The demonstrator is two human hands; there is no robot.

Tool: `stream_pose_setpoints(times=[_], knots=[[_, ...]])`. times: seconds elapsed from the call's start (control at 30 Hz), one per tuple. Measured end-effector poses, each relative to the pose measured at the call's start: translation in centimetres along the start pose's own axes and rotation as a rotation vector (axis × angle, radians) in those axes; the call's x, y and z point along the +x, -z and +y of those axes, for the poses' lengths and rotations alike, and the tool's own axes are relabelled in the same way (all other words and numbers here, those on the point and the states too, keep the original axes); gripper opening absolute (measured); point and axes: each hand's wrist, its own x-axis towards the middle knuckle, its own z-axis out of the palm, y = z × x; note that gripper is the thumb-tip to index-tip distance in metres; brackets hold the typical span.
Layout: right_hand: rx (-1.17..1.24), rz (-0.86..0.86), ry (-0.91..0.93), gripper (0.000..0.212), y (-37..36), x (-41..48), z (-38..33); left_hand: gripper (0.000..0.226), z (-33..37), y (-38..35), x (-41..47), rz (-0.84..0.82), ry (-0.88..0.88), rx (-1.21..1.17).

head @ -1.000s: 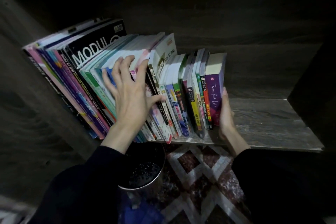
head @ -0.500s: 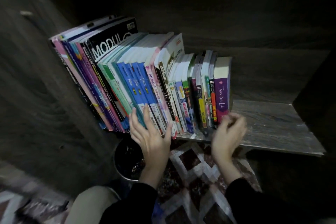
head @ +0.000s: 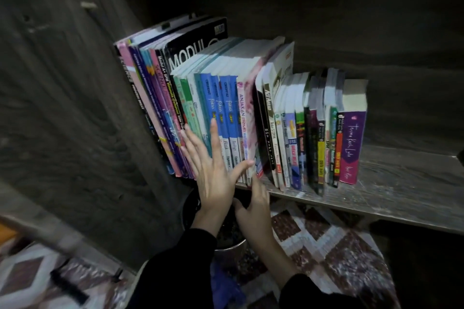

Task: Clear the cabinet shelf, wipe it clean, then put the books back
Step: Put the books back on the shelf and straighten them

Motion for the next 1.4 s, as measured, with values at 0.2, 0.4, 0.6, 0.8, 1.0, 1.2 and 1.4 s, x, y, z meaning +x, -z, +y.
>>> stream_pose_setpoints(times=[0.2, 0.4, 0.6, 0.8, 1.0, 1.2, 1.4], knots=[[-0.101, -0.001, 0.026, 0.055, 1.7, 1.3, -0.1, 0.101, -0.1, 0.3, -0.6, 0.035, 0.021, 0.112], [-0.331, 0.127, 0.224, 0.043, 3.9, 3.0, -1.8, 0.11, -2.2, 2.0, -0.3, 0.029, 0.001, 0.201], [-0.461, 0.105, 0.318, 0.026, 4.4, 3.4, -1.8, 0.134, -1.4, 1.6, 1.6, 0.001, -0.006, 0.344], [-0.525, 0.086, 0.258, 0.027, 4.5, 3.0, -2.5, 0.106, 0.3, 2.7, 0.7, 0.035, -0.06, 0.198], [-0.404, 0.553, 0.709, 0.019, 8.5, 3.3, -7.9, 0.056, 5.6, 5.9, 4.6, 0.231, -0.223, 0.006], [-0.576, 0.129, 0.675, 0.058, 11.7, 7.2, -12.6, 0.045, 8.9, 7.3, 6.7, -0.106, -0.134, -0.125], [-0.563, 0.059, 0.674, 0.055, 12.1, 7.7, -12.5, 0.042, 9.3, 9.2, 4.1, -0.008, -0.069, -0.193]])
